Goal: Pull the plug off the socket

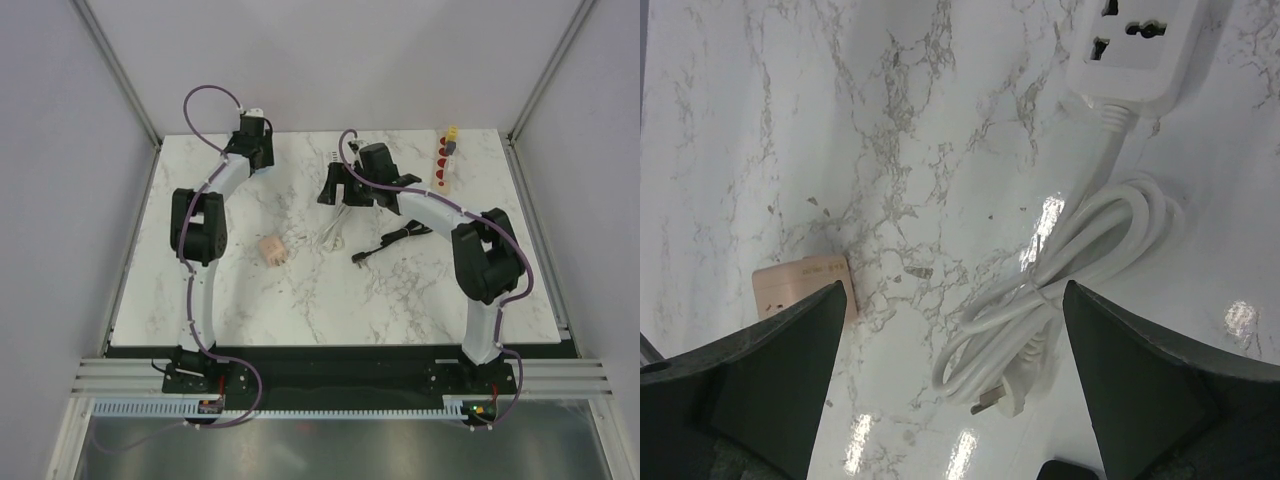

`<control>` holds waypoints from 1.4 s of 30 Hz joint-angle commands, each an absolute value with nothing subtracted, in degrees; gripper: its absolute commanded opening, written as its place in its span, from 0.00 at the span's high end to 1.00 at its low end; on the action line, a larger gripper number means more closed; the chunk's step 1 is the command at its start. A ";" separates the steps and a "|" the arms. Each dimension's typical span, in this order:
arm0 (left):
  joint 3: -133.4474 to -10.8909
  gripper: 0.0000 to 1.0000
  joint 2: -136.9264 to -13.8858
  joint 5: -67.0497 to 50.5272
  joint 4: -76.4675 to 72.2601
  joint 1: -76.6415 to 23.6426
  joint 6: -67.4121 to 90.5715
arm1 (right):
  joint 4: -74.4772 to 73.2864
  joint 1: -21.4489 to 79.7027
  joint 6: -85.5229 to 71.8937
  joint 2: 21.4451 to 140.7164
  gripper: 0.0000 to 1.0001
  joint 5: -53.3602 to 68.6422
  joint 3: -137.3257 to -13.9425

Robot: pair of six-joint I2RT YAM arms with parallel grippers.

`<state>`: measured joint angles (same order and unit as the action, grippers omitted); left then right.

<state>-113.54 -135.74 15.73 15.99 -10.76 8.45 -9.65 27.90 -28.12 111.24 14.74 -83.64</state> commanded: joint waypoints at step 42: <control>-70.13 0.46 -100.28 0.26 16.26 -11.51 16.52 | 13.36 37.27 -50.10 147.57 0.33 18.90 -110.48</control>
<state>-70.39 -103.33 4.75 16.16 -10.98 13.63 12.51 37.01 -49.34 145.29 20.84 -108.51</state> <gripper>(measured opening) 0.655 0.680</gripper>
